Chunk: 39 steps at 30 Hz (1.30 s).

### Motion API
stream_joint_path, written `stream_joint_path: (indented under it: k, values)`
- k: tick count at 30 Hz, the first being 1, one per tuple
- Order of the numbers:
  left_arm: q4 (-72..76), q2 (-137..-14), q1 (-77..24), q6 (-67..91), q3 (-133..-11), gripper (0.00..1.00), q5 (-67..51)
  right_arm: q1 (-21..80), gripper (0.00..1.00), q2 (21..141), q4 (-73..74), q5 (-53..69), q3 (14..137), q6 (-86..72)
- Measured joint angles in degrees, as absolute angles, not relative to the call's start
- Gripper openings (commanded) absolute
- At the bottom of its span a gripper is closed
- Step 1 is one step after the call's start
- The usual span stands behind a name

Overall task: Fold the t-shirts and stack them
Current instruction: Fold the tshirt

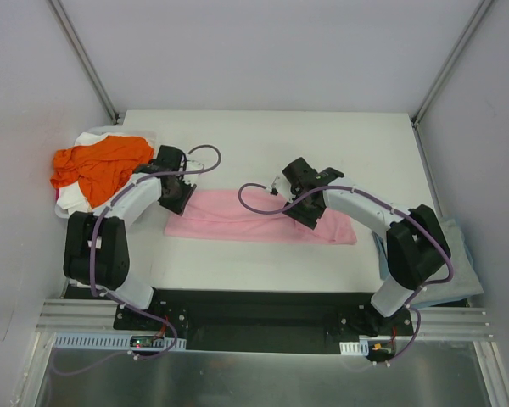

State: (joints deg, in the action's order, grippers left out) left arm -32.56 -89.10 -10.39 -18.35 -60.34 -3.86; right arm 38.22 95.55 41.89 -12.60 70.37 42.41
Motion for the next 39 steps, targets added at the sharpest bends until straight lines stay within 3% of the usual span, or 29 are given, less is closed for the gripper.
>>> stream_joint_path:
  k: [8, 18, 39]
  values:
    - [-33.6, -89.5, -10.4, -18.4, -62.7, 0.27, -3.9, 38.2, 0.67, 95.8, 41.9, -12.6, 70.4, 42.4]
    - [-32.4, -102.7, -10.4, -18.4, -73.8, 0.29, -4.5, 38.2, 0.68, 96.1, 41.9, -12.6, 70.4, 42.4]
    - [-31.9, -106.9, -10.4, -18.5, -74.5, 0.28, -5.2, 37.7, 0.68, 96.1, 41.9, -11.6, 70.3, 42.4]
